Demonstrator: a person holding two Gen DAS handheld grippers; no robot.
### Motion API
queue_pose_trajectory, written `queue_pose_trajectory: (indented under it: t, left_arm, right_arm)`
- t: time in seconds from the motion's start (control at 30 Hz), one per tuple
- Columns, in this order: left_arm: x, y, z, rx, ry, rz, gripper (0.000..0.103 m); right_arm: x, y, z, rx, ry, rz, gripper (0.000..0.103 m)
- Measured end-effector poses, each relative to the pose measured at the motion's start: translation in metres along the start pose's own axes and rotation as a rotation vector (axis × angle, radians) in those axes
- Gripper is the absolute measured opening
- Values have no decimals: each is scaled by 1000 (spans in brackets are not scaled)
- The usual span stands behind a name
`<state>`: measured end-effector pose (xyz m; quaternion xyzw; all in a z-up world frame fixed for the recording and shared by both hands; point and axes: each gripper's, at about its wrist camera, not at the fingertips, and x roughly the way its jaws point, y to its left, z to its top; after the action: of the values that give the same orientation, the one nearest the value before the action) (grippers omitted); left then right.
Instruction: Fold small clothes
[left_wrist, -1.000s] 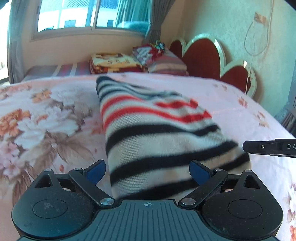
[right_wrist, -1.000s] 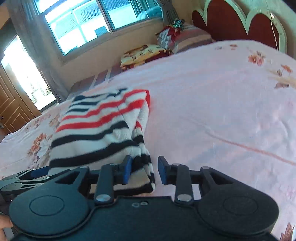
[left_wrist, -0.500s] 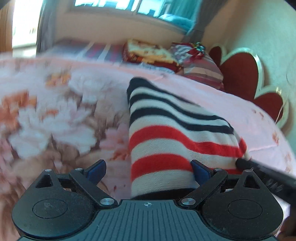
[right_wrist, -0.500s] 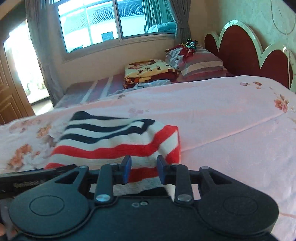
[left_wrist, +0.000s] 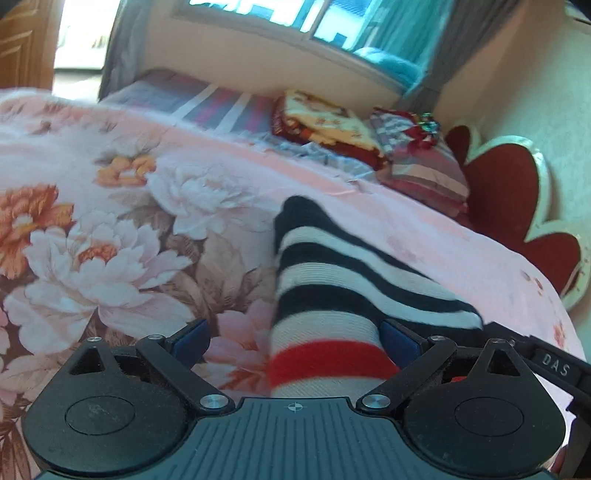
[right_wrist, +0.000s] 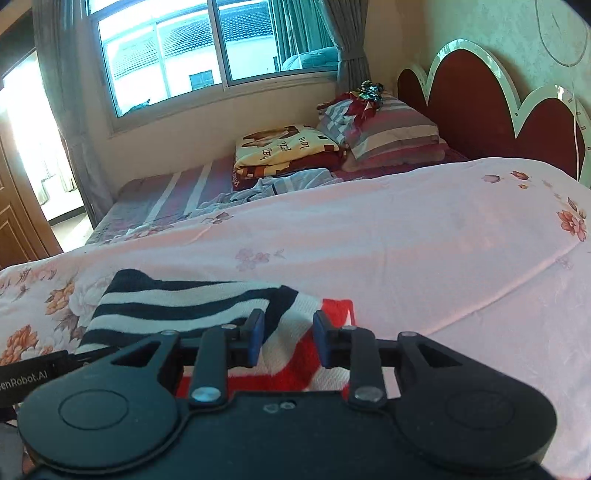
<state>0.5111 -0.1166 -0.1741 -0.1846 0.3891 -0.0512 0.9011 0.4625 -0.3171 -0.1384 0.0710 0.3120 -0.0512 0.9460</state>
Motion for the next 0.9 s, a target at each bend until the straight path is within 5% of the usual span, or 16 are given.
queue_pose_trajectory:
  t: [0.17,0.4,0.63,0.8,0.9]
  left_arm:
    - [11,-2,-7,34,-19,19,98]
    - [8,-1,-10,54,-29,7,98]
    - [-21,-6,-18,79,-48,20,98]
    - [-45,-10,-32,141,-45,-15,98]
    - [-39,-3,-40,111,-13,-34,99]
  right_arm:
    - [32,12,-13,-116,44,-48,29]
    - [37,-3,-8,-43,76,0,29]
    - [18,-2,-6,-29,56,1,30]
    - [-29,7,-10,-75,-39,46,34]
    - [-27,11,-27,-146,10,9,33]
